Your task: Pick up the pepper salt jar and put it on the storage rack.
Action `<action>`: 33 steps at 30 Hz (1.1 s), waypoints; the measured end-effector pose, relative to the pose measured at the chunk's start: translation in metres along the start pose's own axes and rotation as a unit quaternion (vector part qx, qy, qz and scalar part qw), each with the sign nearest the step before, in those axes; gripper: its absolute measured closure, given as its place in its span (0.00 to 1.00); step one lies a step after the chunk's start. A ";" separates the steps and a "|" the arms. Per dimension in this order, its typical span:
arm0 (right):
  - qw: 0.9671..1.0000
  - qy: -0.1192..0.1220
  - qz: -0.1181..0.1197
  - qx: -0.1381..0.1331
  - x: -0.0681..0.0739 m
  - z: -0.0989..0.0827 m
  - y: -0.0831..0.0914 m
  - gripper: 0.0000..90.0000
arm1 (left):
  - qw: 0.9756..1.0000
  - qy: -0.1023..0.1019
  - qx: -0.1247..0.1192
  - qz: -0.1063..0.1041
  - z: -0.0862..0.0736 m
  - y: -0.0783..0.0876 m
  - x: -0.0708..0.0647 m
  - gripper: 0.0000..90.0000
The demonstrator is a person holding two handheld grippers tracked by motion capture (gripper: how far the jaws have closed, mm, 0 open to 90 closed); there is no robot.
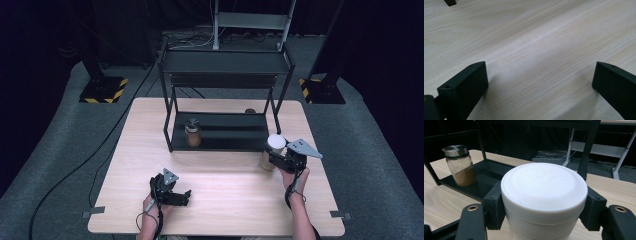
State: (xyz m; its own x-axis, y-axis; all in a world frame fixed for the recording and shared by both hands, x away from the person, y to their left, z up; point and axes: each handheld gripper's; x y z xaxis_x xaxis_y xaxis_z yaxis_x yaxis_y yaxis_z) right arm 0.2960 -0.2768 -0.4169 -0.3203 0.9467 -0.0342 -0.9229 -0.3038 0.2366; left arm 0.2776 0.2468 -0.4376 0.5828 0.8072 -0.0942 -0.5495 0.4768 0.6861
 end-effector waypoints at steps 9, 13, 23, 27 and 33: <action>1.000 0.004 0.007 -0.001 0.005 0.005 -0.006 0.37 | 1.000 0.000 0.000 0.000 0.000 0.000 0.000 0.00; 1.000 0.004 0.010 -0.001 0.006 0.007 -0.009 0.37 | 1.000 0.000 0.000 0.000 0.000 0.000 0.000 0.00; 1.000 0.008 0.016 0.000 0.009 0.012 -0.016 0.37 | 1.000 0.000 0.000 0.000 0.000 0.000 0.000 0.00; 1.000 0.008 0.017 0.002 0.010 0.013 -0.019 0.37 | 1.000 0.000 0.000 0.000 0.000 0.000 0.000 0.00; 1.000 0.009 0.019 0.004 0.010 0.014 -0.024 0.37 | 1.000 0.000 0.000 0.000 0.000 0.000 0.000 0.00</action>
Point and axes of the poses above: each handheld gripper's, and its own axes: y roughly backward along the jaws, z roughly out of its top, x roughly to its left, and after that the axes turned 7 degrees about -z, right-handed
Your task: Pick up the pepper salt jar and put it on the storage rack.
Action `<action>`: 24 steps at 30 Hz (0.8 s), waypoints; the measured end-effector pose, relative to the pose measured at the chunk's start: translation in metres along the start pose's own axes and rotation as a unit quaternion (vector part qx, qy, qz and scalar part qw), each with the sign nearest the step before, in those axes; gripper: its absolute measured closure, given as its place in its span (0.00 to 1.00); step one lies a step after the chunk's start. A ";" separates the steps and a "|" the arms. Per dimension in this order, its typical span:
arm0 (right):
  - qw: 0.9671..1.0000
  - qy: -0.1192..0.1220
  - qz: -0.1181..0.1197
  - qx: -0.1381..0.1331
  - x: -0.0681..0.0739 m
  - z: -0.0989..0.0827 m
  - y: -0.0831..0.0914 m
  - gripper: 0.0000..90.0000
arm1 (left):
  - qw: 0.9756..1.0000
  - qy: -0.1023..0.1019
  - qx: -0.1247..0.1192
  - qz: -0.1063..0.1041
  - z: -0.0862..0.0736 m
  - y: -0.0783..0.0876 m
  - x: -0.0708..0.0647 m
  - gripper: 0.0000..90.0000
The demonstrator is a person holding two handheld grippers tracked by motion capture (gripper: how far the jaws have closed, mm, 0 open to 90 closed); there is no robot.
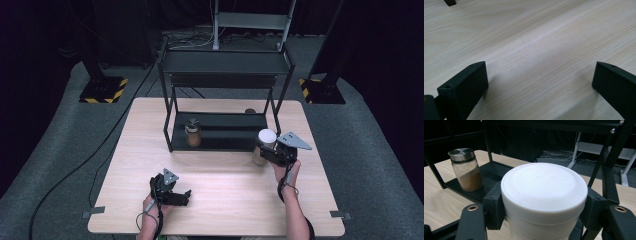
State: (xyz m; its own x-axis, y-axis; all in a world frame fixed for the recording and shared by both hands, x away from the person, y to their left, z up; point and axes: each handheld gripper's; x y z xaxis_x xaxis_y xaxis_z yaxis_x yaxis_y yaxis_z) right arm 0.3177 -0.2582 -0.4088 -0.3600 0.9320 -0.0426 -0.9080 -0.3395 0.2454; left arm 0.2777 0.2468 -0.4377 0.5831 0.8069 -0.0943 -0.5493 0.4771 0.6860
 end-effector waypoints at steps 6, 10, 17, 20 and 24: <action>1.000 0.003 0.002 0.001 0.001 0.002 -0.004 0.37 | 1.000 0.000 0.000 0.000 0.000 0.000 0.000 0.00; 1.000 0.001 0.003 -0.002 0.001 0.004 -0.006 0.37 | 1.000 0.000 0.000 0.000 0.000 0.000 0.000 0.00; 1.000 0.002 0.007 -0.002 0.002 0.007 -0.011 0.37 | 1.000 0.000 0.000 0.000 0.000 0.000 0.000 0.00; 1.000 0.002 0.008 -0.001 0.002 0.008 -0.013 0.37 | 1.000 0.000 0.000 0.000 0.000 0.000 0.000 0.00; 1.000 0.001 0.010 -0.001 0.003 0.009 -0.016 0.37 | 1.000 0.000 0.000 0.000 0.000 0.000 0.000 0.00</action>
Point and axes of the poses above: each handheld gripper's, and its own axes: y roughly backward along the jaws, z roughly out of its top, x roughly to its left, and after that the axes turned 7 degrees about -z, right-handed
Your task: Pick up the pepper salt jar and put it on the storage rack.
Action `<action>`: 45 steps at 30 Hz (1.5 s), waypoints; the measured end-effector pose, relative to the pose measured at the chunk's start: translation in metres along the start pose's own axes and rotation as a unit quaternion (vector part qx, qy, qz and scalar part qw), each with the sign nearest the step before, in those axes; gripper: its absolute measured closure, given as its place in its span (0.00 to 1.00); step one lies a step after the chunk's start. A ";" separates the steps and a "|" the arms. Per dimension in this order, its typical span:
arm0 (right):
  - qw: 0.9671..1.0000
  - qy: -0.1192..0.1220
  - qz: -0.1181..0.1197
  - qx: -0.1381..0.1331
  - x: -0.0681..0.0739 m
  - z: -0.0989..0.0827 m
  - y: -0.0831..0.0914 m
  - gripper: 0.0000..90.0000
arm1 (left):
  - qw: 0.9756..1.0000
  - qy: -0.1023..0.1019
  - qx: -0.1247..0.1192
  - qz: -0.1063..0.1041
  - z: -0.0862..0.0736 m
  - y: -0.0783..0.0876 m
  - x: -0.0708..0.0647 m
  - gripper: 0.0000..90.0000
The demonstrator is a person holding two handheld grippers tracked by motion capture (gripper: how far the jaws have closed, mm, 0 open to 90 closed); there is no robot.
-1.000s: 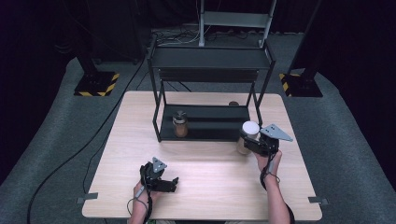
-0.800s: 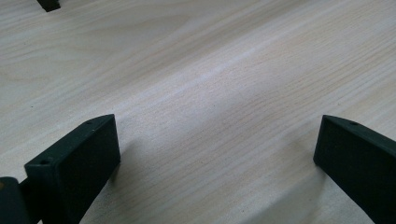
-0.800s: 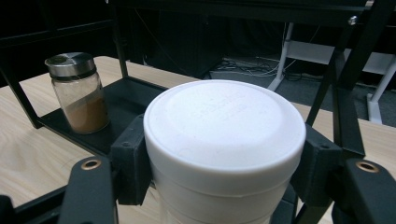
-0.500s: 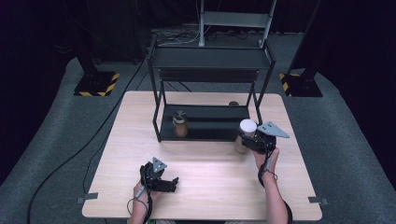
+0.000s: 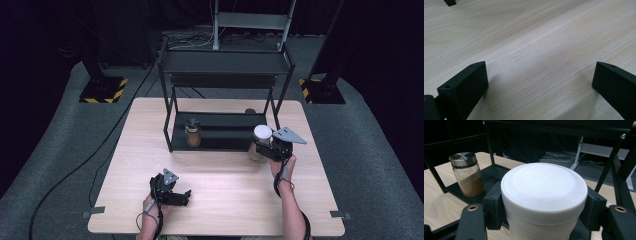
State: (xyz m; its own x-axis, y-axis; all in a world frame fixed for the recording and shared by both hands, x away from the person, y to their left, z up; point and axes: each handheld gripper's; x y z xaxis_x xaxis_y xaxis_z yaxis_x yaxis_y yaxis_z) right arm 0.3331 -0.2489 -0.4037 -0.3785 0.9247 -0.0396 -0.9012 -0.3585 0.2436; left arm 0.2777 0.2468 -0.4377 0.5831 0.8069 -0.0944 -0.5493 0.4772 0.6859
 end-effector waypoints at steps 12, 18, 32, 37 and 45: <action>1.000 0.002 0.003 0.001 0.000 0.003 -0.007 0.37 | 1.000 0.000 0.000 0.000 0.000 0.000 0.000 0.00; 1.000 0.002 0.004 0.002 0.000 0.004 -0.011 0.37 | 1.000 0.000 0.000 0.000 0.000 0.000 0.000 0.00; 1.000 0.006 0.012 0.001 0.002 0.010 -0.021 0.37 | 1.000 0.000 0.000 0.000 0.000 0.000 0.000 0.00; 1.000 0.007 0.014 0.000 0.002 0.013 -0.024 0.37 | 1.000 0.000 0.000 0.000 0.000 0.000 0.000 0.00; 1.000 0.008 0.018 0.003 0.003 0.014 -0.029 0.37 | 1.000 0.000 0.000 0.000 0.000 0.000 0.000 0.00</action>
Point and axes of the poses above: each handheld gripper's, and its own axes: y roughly backward along the jaws, z roughly out of its top, x roughly to its left, and after that the axes turned 7 degrees about -z, right-handed
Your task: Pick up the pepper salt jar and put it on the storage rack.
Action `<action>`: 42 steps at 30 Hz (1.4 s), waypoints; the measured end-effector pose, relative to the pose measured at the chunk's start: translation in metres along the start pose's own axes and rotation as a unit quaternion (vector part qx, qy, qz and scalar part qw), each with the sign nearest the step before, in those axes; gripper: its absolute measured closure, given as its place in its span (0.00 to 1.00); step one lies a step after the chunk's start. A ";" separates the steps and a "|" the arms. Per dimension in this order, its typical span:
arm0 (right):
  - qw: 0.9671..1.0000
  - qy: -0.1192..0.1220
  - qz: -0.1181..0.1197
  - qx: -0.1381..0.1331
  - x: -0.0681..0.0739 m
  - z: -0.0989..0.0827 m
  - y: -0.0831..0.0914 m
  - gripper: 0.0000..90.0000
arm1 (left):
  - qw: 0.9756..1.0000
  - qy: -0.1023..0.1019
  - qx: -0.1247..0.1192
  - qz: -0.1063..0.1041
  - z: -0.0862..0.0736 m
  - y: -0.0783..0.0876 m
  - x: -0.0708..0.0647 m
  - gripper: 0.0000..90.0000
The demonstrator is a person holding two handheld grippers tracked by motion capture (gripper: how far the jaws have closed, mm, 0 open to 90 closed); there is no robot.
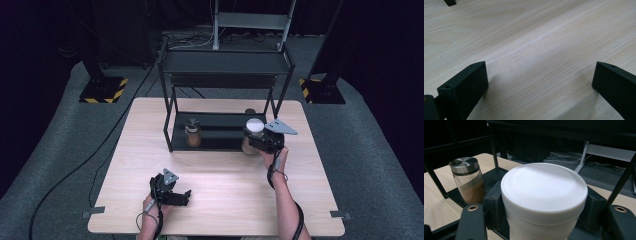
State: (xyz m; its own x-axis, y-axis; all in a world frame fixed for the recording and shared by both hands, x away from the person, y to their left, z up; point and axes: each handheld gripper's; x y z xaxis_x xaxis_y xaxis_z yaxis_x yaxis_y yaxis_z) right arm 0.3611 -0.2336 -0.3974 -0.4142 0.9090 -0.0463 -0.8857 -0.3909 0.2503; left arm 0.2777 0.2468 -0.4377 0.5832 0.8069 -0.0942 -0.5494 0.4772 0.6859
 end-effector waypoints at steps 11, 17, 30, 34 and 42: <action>1.000 -0.001 0.005 0.003 0.001 0.002 -0.008 0.37 | 1.000 0.000 0.000 0.000 0.000 0.000 0.000 0.00; 1.000 0.000 0.008 0.005 0.003 0.003 -0.013 0.37 | 1.000 0.000 0.000 0.000 0.000 0.000 0.000 0.00; 1.000 0.001 0.013 0.005 0.006 0.007 -0.021 0.37 | 1.000 0.000 0.000 0.000 0.000 0.000 0.000 0.00; 1.000 0.002 0.016 0.005 0.007 0.008 -0.023 0.37 | 1.000 0.000 0.000 0.000 0.000 0.000 0.000 0.00; 1.000 0.002 0.020 0.005 0.010 0.010 -0.029 0.37 | 1.000 0.000 0.000 0.000 0.000 0.000 0.000 0.00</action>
State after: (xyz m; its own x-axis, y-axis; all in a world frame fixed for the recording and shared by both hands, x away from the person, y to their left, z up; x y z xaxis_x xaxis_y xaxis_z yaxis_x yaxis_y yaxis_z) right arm 0.3844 -0.2119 -0.3954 -0.4504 0.8919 -0.0406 -0.8662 -0.4254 0.2622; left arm 0.2777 0.2469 -0.4377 0.5833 0.8068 -0.0943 -0.5492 0.4772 0.6860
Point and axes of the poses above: each handheld gripper's, and its own axes: y roughly backward along the jaws, z roughly out of its top, x roughly to its left, and after that the axes turned 7 degrees about -z, right-handed
